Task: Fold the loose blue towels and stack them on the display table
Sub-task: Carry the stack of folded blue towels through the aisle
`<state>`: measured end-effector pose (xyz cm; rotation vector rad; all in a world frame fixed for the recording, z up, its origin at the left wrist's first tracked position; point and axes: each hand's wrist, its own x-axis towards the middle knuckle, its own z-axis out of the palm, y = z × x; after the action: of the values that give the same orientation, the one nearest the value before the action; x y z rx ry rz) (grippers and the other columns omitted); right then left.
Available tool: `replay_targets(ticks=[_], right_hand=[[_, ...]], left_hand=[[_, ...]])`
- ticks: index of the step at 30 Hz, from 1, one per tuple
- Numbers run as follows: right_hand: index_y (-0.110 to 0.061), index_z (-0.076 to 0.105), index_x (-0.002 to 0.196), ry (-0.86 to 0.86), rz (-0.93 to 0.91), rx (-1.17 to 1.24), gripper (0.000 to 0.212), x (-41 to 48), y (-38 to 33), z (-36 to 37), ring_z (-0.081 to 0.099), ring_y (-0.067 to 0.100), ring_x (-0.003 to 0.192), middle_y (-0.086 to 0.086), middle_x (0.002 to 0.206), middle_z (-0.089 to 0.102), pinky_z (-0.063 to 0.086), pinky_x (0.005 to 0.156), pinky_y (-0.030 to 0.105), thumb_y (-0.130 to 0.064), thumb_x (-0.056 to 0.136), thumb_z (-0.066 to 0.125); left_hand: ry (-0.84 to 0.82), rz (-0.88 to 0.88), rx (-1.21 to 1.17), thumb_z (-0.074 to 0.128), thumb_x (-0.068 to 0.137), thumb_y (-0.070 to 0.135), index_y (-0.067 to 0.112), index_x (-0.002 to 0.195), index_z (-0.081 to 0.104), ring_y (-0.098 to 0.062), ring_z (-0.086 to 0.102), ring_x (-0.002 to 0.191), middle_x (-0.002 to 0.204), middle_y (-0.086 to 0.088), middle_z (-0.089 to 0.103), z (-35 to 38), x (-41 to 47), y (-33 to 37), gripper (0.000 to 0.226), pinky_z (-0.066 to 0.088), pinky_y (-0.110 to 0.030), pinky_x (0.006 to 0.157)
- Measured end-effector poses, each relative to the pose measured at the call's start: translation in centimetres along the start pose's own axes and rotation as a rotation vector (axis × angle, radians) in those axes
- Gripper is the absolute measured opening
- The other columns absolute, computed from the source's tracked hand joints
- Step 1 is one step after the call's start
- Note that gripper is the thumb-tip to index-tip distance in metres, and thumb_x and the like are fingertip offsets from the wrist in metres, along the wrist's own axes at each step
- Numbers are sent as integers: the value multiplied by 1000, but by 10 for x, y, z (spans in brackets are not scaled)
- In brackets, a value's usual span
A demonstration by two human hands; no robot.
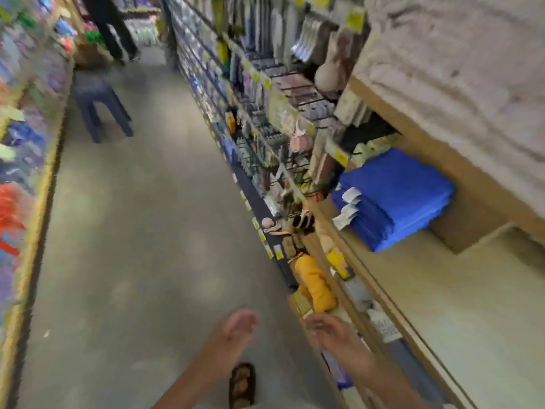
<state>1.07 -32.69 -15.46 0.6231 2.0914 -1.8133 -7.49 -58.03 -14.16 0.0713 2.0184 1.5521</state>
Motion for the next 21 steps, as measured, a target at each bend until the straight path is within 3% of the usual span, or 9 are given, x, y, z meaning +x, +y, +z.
replay_targets(ticks=[2, 4, 7, 10, 13, 15, 17, 19, 21], right_hand=[[4, 66, 108, 143, -60, 241, 21, 6, -40, -20, 59, 46, 100, 25, 107, 69, 56, 77, 39, -1, 88, 67], [2, 67, 109, 378, -96, 314, 21, 8, -74, -46, 62, 40, 90, 25, 101, 71, 56, 70, 39, -3, 90, 71], [-11, 73, 105, 699, -131, 387, 10, 15, -103, -85, 67, 28, 101, 17, 112, 69, 56, 77, 30, -9, 98, 65], [-18, 66, 101, 923, -98, 514, 6, 27, -118, -125, 65, 24, 101, 6, 108, 70, 53, 80, 34, -16, 102, 61], [-16, 58, 116, 887, 124, 749, 33, 41, -127, -154, 64, 29, 100, 13, 115, 64, 52, 74, 34, -42, 97, 66], [-18, 58, 107, 796, 197, 848, 39, 49, -135, -163, 68, 33, 94, 16, 108, 67, 55, 67, 35, -52, 92, 69], [-18, 58, 105, 740, 217, 924, 40, 58, -139, -173, 68, 37, 95, 19, 111, 68, 60, 75, 41, -53, 91, 70], [-13, 55, 120, 711, 217, 1022, 45, 64, -138, -179, 63, 37, 99, 21, 124, 63, 57, 86, 46, -49, 95, 65], [-12, 52, 124, 710, 217, 1077, 44, 66, -138, -180, 61, 35, 98, 21, 124, 63, 57, 80, 42, -46, 97, 63]], left_hand=[[-206, 184, 197, 60, 100, 3, 20, 104, 68, -12, 67, 94, 102, 1, 72, -7, 64, 64, 20, 48, -28, 85], [-340, 353, 356, 61, 101, 22, 33, 113, 67, -3, 68, 98, 110, 10, 71, 4, 117, 133, 18, 52, -23, 84], [-331, 622, 475, 55, 91, 49, 42, 120, 61, -5, 67, 94, 109, 16, 67, 40, 177, 221, 30, 56, -30, 76], [-266, 851, 658, 44, 88, 68, 41, 135, 52, -17, 60, 115, 127, 6, 59, 97, 224, 285, 55, 53, -40, 91], [-320, 708, 979, 30, 73, 97, 35, 151, 29, -32, 44, 138, 154, -3, 40, 152, 254, 316, 99, 46, -53, 104], [-394, 534, 1043, 34, 62, 104, 26, 158, 16, -36, 36, 144, 164, -5, 25, 174, 270, 317, 125, 42, -55, 108], [-464, 401, 959, 51, 59, 99, 24, 161, 3, -37, 35, 146, 166, -5, 21, 183, 287, 313, 135, 40, -54, 111], [-528, 296, 812, 62, 47, 98, 25, 161, 3, -35, 41, 142, 163, -6, 29, 183, 297, 307, 148, 43, -53, 109], [-566, 266, 741, 62, 31, 102, 26, 161, 5, -34, 43, 141, 162, -4, 32, 183, 303, 304, 161, 43, -53, 110]])
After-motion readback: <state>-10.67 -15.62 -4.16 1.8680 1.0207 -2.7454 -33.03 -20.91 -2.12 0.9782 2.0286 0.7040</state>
